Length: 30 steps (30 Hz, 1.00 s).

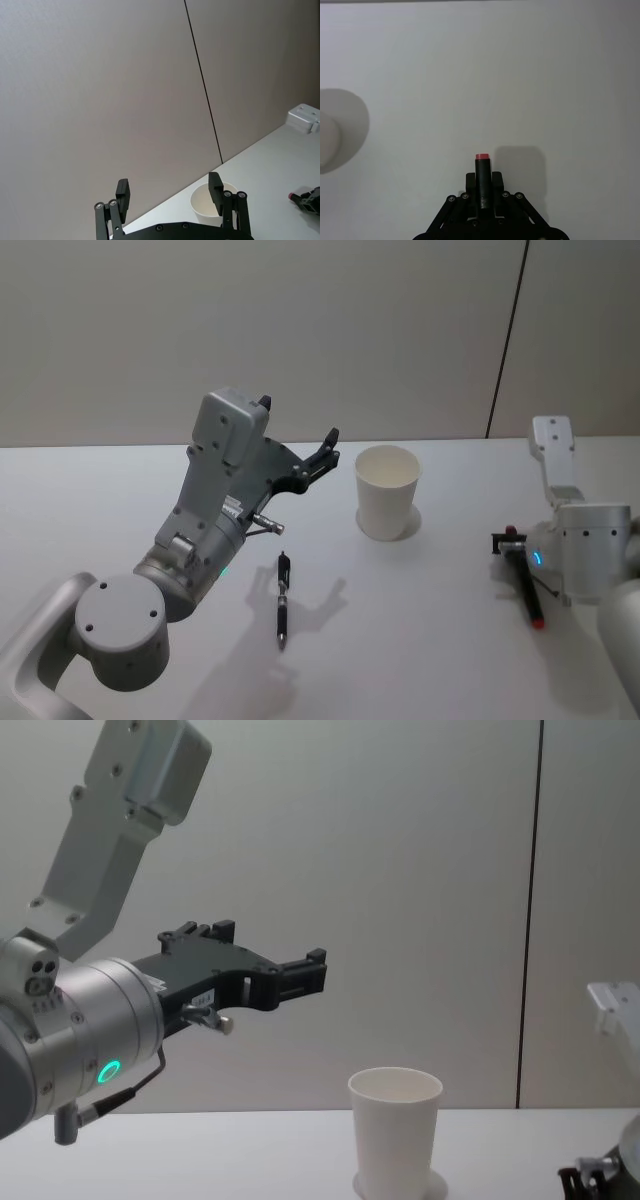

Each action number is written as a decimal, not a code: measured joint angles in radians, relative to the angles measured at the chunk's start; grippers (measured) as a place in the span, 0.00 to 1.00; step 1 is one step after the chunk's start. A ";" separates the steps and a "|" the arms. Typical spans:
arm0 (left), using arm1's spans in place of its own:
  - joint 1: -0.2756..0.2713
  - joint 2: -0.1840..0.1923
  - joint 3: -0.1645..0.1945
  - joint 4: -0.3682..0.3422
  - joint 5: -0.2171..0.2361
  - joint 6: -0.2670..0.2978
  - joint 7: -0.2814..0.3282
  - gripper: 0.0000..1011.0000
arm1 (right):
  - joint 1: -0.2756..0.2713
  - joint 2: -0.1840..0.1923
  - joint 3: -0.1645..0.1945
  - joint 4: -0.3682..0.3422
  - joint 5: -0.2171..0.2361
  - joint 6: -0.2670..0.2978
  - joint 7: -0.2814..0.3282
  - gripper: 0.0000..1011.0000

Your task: Place the pen into the pen holder.

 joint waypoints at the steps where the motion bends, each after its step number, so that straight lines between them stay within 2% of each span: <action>1: 0.000 0.000 0.000 0.000 0.000 0.000 0.000 0.99 | -0.002 0.000 0.000 -0.004 0.000 -0.003 0.002 0.18; 12: 0.000 0.000 0.000 0.000 0.000 0.000 0.000 0.99 | -0.039 0.007 0.002 -0.093 -0.016 -0.070 0.037 0.18; 24: 0.000 0.000 0.000 0.000 0.000 0.000 0.000 0.99 | -0.082 0.018 0.001 -0.194 -0.045 -0.187 0.092 0.18; 30: 0.000 0.000 0.000 0.000 0.000 0.000 0.000 0.99 | -0.101 0.023 -0.003 -0.237 -0.060 -0.272 0.125 0.18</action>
